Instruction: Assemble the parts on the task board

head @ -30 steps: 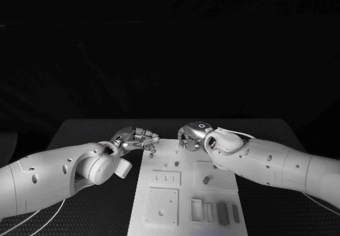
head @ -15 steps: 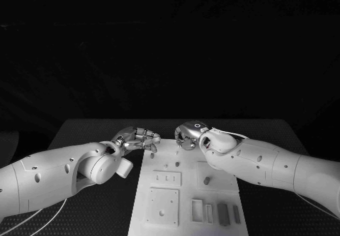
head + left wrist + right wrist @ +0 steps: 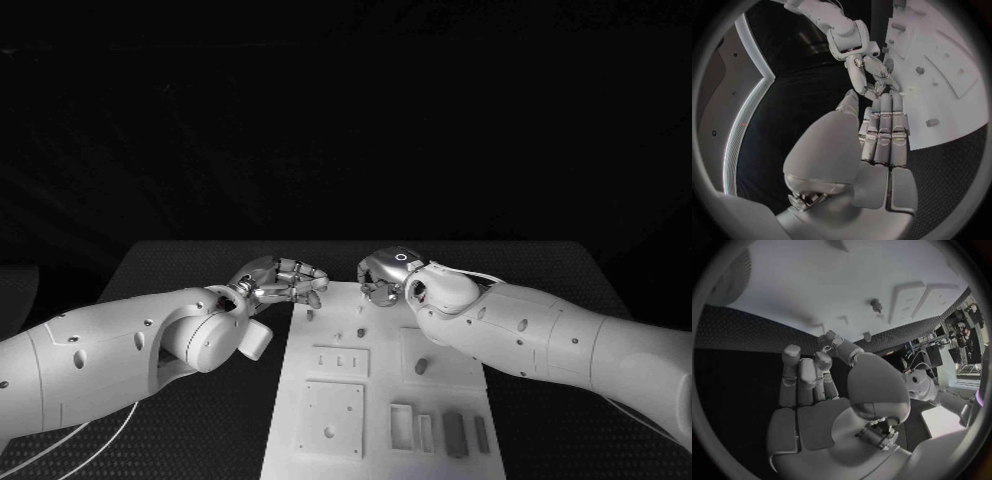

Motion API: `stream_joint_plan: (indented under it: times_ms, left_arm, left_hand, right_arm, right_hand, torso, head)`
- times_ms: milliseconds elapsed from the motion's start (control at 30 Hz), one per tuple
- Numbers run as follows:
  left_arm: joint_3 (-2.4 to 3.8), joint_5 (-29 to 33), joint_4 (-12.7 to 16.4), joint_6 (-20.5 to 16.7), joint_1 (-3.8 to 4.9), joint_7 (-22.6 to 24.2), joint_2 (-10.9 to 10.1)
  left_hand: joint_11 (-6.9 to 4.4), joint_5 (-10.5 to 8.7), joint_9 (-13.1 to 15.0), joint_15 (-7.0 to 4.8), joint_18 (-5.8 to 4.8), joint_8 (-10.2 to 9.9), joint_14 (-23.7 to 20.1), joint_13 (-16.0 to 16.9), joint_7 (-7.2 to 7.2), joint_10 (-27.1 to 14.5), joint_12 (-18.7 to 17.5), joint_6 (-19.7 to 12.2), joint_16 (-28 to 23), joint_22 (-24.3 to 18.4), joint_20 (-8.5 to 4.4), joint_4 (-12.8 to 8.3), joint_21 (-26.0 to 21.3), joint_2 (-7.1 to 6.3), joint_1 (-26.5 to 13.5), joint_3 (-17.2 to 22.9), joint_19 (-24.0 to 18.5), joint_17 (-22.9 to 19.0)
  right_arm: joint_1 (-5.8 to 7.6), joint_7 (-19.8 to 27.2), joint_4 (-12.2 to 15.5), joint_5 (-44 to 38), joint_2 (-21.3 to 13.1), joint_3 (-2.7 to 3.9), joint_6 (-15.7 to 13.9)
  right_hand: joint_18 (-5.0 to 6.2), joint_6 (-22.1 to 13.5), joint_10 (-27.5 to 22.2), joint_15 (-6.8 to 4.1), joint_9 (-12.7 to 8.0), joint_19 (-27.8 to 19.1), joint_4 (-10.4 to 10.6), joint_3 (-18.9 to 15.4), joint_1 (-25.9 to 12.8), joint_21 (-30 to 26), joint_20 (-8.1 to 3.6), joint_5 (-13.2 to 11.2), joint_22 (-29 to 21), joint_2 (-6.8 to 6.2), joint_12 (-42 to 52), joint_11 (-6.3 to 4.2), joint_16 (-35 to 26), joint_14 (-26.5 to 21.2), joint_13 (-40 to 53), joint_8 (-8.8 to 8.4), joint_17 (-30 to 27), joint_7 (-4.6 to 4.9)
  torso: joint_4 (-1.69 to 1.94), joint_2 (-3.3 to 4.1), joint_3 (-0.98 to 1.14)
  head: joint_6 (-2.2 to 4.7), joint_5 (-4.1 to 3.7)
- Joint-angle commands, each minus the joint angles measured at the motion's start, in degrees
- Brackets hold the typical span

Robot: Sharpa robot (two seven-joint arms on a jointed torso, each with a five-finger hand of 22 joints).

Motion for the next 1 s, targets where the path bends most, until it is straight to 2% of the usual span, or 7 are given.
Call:
stream_joint_plan:
  times_ms: [33, 167, 467, 733, 1000]
  left_arm:
    - [0.06, 0.1, 0.3, 0.6, 0.16, 0.5, 0.0]
    - [0.06, 0.1, 0.3, 0.7, 0.19, 0.6, 0.0]
    - [0.06, 0.1, 0.4, 0.7, 0.39, 0.5, 0.0]
    - [0.06, 0.1, 0.4, 0.7, 0.41, 0.5, 0.0]
    - [0.06, 0.1, 0.3, 0.8, 0.46, 0.4, 0.1]
  left_hand:
    - [0.31, -0.38, -0.1, -0.13, 0.66, -0.2, 0.4, 0.1, 0.11, 0.1, -0.4, -0.3, -0.3, -0.1, -0.3, 0.0, -0.3, -0.07, -0.1, -0.3, 0.0, 0.1]
    - [0.31, -0.38, -0.1, -0.13, 0.65, -0.2, 0.4, 0.1, 0.12, 0.1, -0.4, -0.4, -0.3, -0.1, -0.3, 0.0, -0.3, -0.06, -0.1, -0.3, 0.0, 0.1]
    - [0.31, -0.38, -0.1, -0.13, 0.64, -0.2, 0.4, 0.1, 0.12, 0.1, -0.4, -0.4, -0.4, -0.1, -0.3, 0.0, -0.3, -0.07, -0.1, -0.3, 0.0, 0.2]
    - [0.31, -0.38, -0.1, -0.13, 0.63, -0.2, 0.5, 0.1, 0.12, 0.1, -0.4, -0.4, -0.4, -0.1, -0.31, 0.0, -0.3, -0.07, -0.1, -0.3, 0.0, 0.2]
    - [0.31, -0.38, -0.1, -0.13, 0.62, -0.2, 0.5, 0.1, 0.11, 0.1, -0.4, -0.4, -0.5, -0.1, -0.32, 0.0, -0.3, -0.08, -0.1, -0.3, 0.0, 0.3]
  right_arm:
    - [-0.07, -0.5, -0.3, -1.5, 0.4, -0.03, 0.6]
    - [-0.31, -0.4, -0.6, -1.7, 0.7, -0.07, 0.7]
    - [-0.88, -0.4, -1.0, -1.6, 0.9, -0.19, 1.2]
    - [-0.95, -0.3, -0.7, -1.4, 0.9, -0.19, 1.5]
    - [-1.06, -0.3, -1.0, -1.4, 1.2, -0.22, 1.6]
  right_hand:
    - [1.47, 6.3, -0.9, -0.25, 0.1, 0.1, 0.1, 0.4, 0.0, 0.3, -0.44, 0.0, 0.8, 0.12, 0.2, -0.47, 0.2, 0.1, -0.1, 0.17, 0.0, 0.53]
    - [1.47, 6.3, -0.8, -0.25, 0.1, 0.1, 0.1, 0.4, 0.0, 0.3, -0.45, 0.0, 0.8, 0.13, 0.2, -0.46, 0.2, 0.1, -0.1, 0.16, -0.1, 0.53]
    - [1.47, 6.3, -0.8, -0.25, 0.2, 0.1, 0.1, 0.4, 0.0, 0.3, -0.47, 0.0, 0.8, 0.15, 0.1, -0.46, 0.2, 0.1, -0.1, 0.15, -0.1, 0.54]
    - [1.47, 6.2, -0.8, -0.25, 0.2, 0.1, 0.1, 0.4, 0.0, 0.3, -0.48, 0.0, 0.8, 0.19, 0.1, -0.46, 0.2, 0.1, -0.1, 0.14, -0.1, 0.54]
    - [1.47, 6.2, -0.8, -0.25, 0.3, 0.1, 0.1, 0.4, 0.0, 0.3, -0.5, 0.0, 0.8, 0.21, 0.1, -0.46, 0.2, 0.1, -0.2, 0.13, -0.1, 0.54]
  torso:
    - [0.01, 0.08, 0.02]
    - [-0.02, 0.05, 0.07]
    - [-0.07, 0.08, 0.02]
    - [-0.01, 0.02, 0.03]
    - [-0.1, 0.0, 0.02]
  head:
    - [-0.06, 0.03]
    - [-0.25, 0.03]
    - [-0.34, 0.23]
    - [-0.48, 0.35]
    - [-0.52, 0.51]
